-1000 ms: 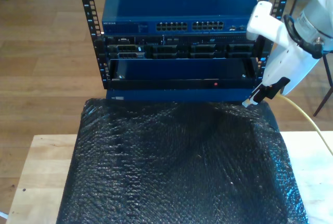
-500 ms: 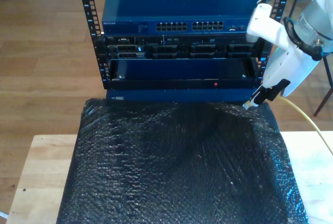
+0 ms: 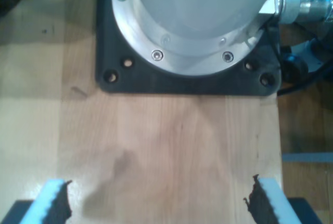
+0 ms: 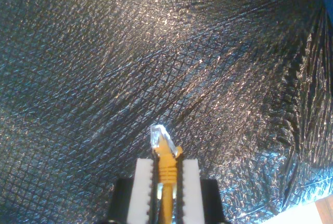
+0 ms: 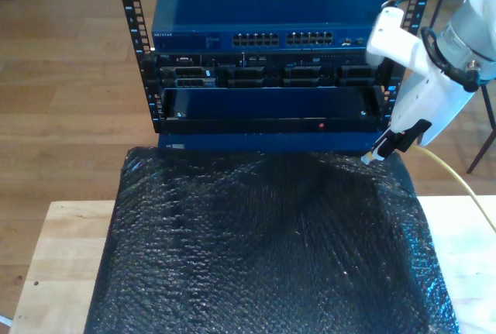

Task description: Grab the cable and plug it in

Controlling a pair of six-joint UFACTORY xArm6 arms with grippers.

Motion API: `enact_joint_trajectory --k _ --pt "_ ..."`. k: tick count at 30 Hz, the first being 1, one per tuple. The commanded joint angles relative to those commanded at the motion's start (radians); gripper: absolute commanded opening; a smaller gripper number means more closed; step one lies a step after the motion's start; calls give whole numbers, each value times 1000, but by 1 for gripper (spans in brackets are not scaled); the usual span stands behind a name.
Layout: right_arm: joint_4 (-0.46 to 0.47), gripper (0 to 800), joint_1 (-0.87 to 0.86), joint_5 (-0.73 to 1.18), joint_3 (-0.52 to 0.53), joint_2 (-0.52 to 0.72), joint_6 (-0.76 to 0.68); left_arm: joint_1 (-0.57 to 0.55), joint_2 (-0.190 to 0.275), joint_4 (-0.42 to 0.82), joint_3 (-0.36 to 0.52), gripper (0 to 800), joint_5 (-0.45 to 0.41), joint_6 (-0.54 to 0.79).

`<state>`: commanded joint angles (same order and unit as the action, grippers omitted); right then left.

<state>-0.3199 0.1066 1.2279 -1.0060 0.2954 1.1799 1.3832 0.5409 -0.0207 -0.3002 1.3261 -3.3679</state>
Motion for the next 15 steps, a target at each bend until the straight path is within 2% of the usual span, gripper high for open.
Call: enact_joint_trajectory --k 10,15 --pt "0 0 0 0 0 0 -2 20 55 -6 51 798 -49 -2" --pt "0 0 0 0 2 0 0 38 66 -8 72 798 -81 -5"
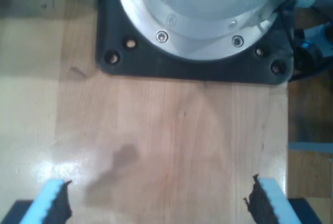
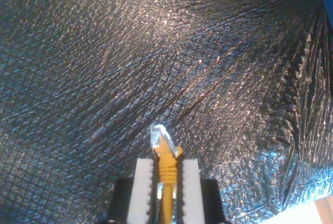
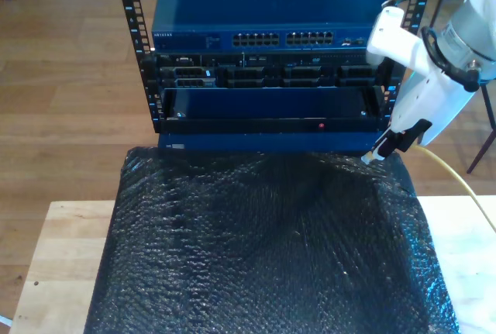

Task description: Grab the cable and plug it in

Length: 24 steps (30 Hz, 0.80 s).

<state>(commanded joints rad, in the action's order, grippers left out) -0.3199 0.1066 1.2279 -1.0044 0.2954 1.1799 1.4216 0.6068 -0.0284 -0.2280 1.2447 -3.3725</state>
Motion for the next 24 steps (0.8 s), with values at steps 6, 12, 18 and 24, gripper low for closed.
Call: enact_joint_trajectory --k 6,12,18,24 --pt "0 0 2 0 0 -2 -2 5 14 3 17 798 -31 3" --pt "0 0 2 0 0 -2 -2 2 21 6 25 798 -43 20" --pt "0 0 2 0 0 -2 -2 -9 12 9 38 798 -57 44" --pt "-2 0 2 -2 3 -5 0 -15 8 12 44 798 -55 137"
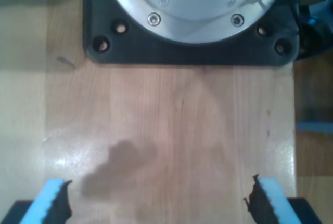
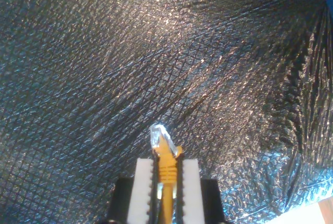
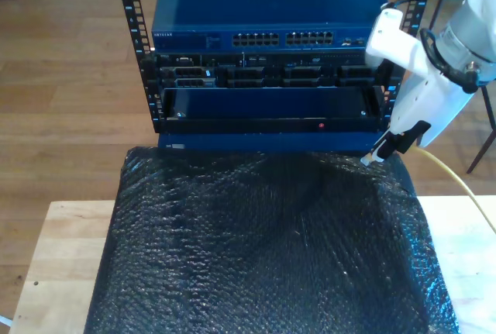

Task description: Grab the cable and plug it in

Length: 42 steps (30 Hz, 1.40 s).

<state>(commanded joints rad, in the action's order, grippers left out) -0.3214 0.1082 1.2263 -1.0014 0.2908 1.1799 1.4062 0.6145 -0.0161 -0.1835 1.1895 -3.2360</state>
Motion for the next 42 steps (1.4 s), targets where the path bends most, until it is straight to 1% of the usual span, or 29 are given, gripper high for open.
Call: enact_joint_trajectory --k 3,6,9,12,14,19,26,32,40,42 --pt "0 0 0 0 0 -2 0 -5 -14 28 20 798 -9 68" --pt "0 0 0 0 3 -3 0 -3 -40 48 34 798 -34 77" --pt "0 0 0 -2 9 -3 0 -2 -49 49 66 798 -84 77" --pt "0 0 2 -2 8 -8 0 0 -52 49 103 798 -161 78" --pt "-2 0 2 -3 3 -12 0 2 -52 49 109 798 -186 81" --pt "-3 0 3 -9 9 -18 6 2 -57 43 112 800 -189 80" --pt "-3 0 0 -18 2 -20 54 3 -60 40 110 800 -187 80" --pt "-5 0 0 -178 8 -25 64 3 -60 40 110 800 -187 80" --pt "-3 0 15 -302 -11 -40 64 3 -60 40 110 800 -187 80" --pt "14 0 41 -344 -11 -51 72 3 -60 40 110 800 -187 80"
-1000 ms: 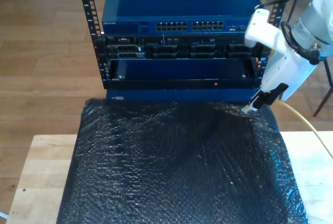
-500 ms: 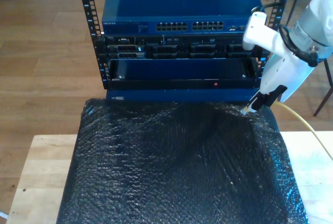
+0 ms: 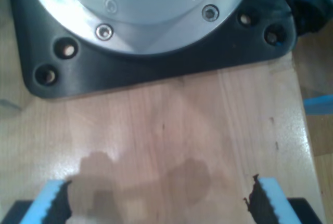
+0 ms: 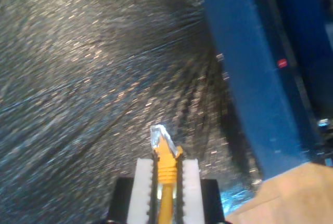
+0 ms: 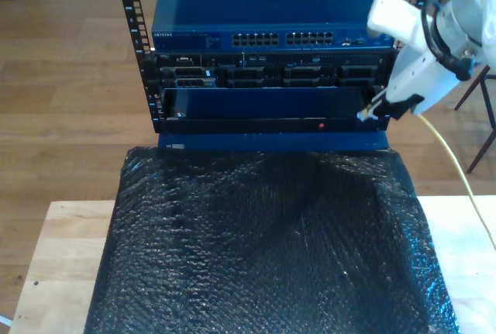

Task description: Grab the cable and plug it in

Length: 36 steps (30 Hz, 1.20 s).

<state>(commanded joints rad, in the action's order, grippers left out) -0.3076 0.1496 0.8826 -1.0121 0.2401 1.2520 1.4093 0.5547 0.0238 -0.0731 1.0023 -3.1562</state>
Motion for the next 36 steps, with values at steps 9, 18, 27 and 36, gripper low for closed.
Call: enact_joint_trajectory --k 9,18,27,36 --pt "149 0 98 -327 83 -31 2 0 0 0 0 800 0 0" --pt "292 0 158 -557 137 -46 0 0 0 0 0 800 0 0" --pt "384 0 180 -663 203 -34 3 0 0 0 0 800 0 0" --pt "427 0 190 -836 371 57 2 0 0 0 0 800 0 0"
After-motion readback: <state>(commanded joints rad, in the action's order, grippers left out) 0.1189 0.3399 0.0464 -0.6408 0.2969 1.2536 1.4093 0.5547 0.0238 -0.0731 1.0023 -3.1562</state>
